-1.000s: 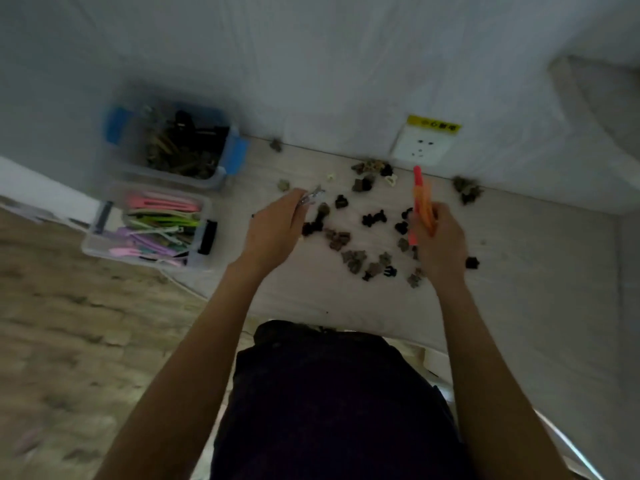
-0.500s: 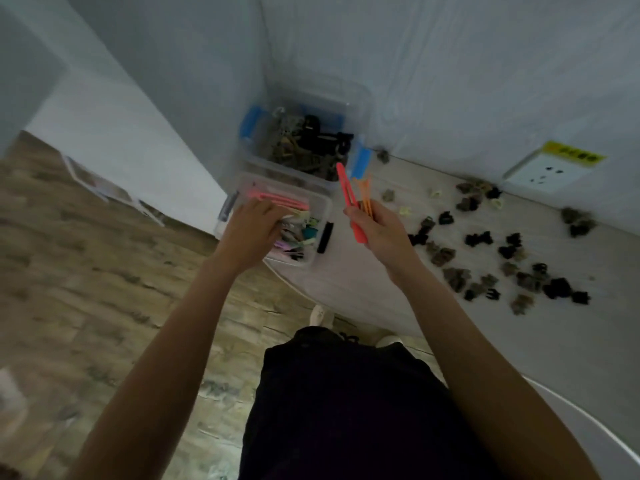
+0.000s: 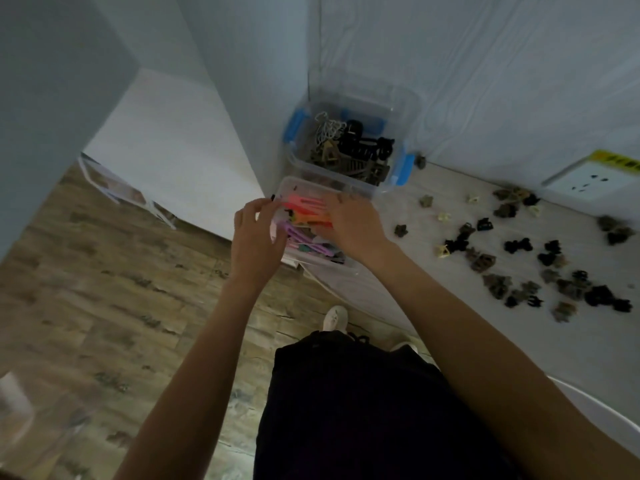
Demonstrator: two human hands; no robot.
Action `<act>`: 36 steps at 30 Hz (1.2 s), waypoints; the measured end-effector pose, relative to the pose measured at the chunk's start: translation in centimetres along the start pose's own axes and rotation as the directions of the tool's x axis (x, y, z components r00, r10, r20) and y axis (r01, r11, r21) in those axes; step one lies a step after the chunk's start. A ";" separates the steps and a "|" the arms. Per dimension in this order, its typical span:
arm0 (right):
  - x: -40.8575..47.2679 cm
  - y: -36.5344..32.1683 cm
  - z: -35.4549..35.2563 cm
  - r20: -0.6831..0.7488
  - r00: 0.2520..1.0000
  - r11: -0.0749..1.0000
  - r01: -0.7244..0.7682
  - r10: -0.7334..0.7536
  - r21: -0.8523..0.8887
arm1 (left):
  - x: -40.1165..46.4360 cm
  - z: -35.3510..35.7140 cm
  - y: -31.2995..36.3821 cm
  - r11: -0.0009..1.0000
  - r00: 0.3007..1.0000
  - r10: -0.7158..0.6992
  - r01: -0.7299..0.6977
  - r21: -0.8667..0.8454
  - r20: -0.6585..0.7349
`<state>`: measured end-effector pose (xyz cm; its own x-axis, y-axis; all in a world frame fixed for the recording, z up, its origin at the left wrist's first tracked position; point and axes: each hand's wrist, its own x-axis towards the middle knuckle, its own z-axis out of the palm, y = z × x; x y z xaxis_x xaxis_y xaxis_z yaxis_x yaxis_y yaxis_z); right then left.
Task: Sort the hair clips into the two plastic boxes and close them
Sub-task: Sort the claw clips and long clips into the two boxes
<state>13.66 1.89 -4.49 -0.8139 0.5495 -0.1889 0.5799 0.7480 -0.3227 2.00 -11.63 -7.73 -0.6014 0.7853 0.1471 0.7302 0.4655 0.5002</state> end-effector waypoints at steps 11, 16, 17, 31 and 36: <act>-0.4 1.4 2.1 0.100 0.964 0.960 0.256 -0.246 -0.112 | 0.7 0.5 -0.5 0.998 0.999 -0.031 0.032 -0.051 0.014; -1.2 1.8 1.4 0.016 0.971 0.971 0.238 -0.238 -0.037 | 0.9 0.7 -0.1 0.998 0.999 -0.036 0.037 -0.058 0.010; -1.1 1.7 1.3 -0.040 0.963 0.963 0.267 -0.266 0.032 | 0.9 0.7 -0.1 0.997 0.999 -0.032 0.033 -0.064 0.006; 0.8 1.3 0.1 -0.083 0.993 0.994 0.071 -0.078 -0.088 | 0.5 0.3 0.2 0.996 0.998 -0.069 0.069 -0.056 0.008; -1.7 3.1 0.0 -0.105 0.986 0.989 0.116 -0.126 -0.095 | 0.3 0.0 1.4 0.999 0.998 -0.053 0.053 -0.004 -0.026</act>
<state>16.84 3.29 -5.22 -0.8723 0.4866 -0.0486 0.4820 0.8388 -0.2532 2.84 -10.73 -6.97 -0.6479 0.7483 0.1426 0.6958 0.5052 0.5106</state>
